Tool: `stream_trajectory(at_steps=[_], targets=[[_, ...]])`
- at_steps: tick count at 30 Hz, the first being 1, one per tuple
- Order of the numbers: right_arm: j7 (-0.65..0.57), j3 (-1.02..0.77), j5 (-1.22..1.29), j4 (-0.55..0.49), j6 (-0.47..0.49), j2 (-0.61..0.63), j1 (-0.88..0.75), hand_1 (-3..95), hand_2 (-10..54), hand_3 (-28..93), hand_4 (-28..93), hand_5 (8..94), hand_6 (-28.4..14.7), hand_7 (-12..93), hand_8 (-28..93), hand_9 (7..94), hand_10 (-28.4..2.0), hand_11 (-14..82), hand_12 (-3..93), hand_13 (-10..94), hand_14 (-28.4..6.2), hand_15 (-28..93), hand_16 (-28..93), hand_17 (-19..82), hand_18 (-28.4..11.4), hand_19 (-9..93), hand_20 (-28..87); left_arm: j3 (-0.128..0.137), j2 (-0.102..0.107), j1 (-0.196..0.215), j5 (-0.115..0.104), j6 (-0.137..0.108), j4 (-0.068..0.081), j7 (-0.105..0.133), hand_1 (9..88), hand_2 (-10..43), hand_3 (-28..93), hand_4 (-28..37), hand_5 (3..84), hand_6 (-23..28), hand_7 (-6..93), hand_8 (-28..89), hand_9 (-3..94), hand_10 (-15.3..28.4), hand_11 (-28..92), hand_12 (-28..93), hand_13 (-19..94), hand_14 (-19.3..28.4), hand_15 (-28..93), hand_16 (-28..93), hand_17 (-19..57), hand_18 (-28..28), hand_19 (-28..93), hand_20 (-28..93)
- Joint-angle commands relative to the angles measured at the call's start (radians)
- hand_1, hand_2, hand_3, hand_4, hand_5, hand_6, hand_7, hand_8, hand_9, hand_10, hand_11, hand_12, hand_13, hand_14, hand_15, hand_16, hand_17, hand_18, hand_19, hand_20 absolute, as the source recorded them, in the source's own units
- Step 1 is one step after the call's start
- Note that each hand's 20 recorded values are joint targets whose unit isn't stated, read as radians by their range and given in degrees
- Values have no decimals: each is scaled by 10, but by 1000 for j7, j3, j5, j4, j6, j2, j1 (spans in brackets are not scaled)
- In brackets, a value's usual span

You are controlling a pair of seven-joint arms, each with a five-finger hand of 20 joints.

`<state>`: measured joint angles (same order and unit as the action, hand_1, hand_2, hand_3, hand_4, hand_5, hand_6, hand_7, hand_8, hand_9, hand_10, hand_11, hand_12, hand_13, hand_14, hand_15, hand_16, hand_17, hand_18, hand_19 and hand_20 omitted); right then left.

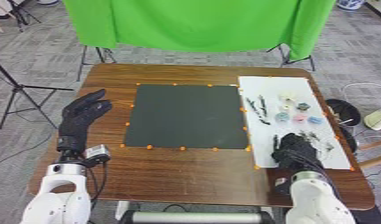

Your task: Arrange flowers

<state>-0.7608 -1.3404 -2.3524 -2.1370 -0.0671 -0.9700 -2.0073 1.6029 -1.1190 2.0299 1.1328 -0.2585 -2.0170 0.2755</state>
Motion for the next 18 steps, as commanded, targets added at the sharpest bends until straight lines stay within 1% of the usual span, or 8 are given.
stream_trajectory(at_steps=[1,2,4,5,9,13,15,18], targets=[[-30,17,76,19,26,-17,-9,615,-95,531,-100,653,-20,368,197,909,-87,269,436,937,-15,555,273,724,-60,914,323,3,-5,10,-7,4,-10,-6,368,-80,637,-186,493,26,172,-78,519,134,241,115,445,176,260,-43,145,172,315,187],[-29,20,76,21,12,-17,-9,621,-95,541,-92,660,-20,370,202,918,-86,251,439,937,-14,554,266,727,-59,911,319,3,-6,9,-7,1,-10,-5,368,-80,637,-185,493,26,172,-78,519,134,241,115,445,176,261,-43,145,172,315,187],[-33,22,80,24,22,-23,-5,628,-95,556,-84,674,-20,386,208,928,-87,238,439,937,-13,554,254,736,-55,900,317,1,-6,8,-10,1,-10,-5,370,-79,635,-187,494,26,172,-78,519,134,241,115,444,176,261,-43,145,172,315,187],[-33,29,73,29,6,-23,-4,629,-95,563,-80,679,-21,392,208,932,-90,241,435,937,-13,556,248,738,-54,897,320,3,-7,11,-11,2,-11,-4,370,-78,634,-187,494,26,172,-78,519,134,240,115,444,176,261,-43,145,171,315,187],[-24,51,15,46,-23,-20,-3,604,-95,595,-5,678,-30,440,201,932,-95,237,465,937,-11,570,244,745,-49,883,362,3,-11,10,-12,-4,-11,-4,370,-79,635,-185,495,26,171,-79,518,134,241,115,443,176,261,-43,146,171,314,187],[-21,67,11,60,-47,-17,2,585,-95,608,58,650,-38,528,170,912,-100,290,487,937,-9,600,267,746,-54,882,436,4,-16,9,-12,-1,-11,-6,370,-79,635,-185,495,26,172,-78,517,134,240,115,442,175,262,-43,145,171,314,187],[-17,70,1,65,-56,-16,1,580,-95,613,72,647,-38,535,172,906,-104,308,493,937,-9,606,272,746,-54,886,444,4,-18,10,-10,1,-12,-6,369,-79,636,-185,495,26,172,-78,517,134,240,115,442,175,262,-43,145,171,313,187],[-7,64,8,57,-70,-10,-4,577,-95,617,83,644,-39,544,175,901,-112,321,498,937,-9,610,276,747,-54,892,447,4,-17,10,-13,-1,-12,-6,369,-79,635,-185,495,26,172,-79,515,134,239,114,441,174,261,-43,145,171,313,187]])
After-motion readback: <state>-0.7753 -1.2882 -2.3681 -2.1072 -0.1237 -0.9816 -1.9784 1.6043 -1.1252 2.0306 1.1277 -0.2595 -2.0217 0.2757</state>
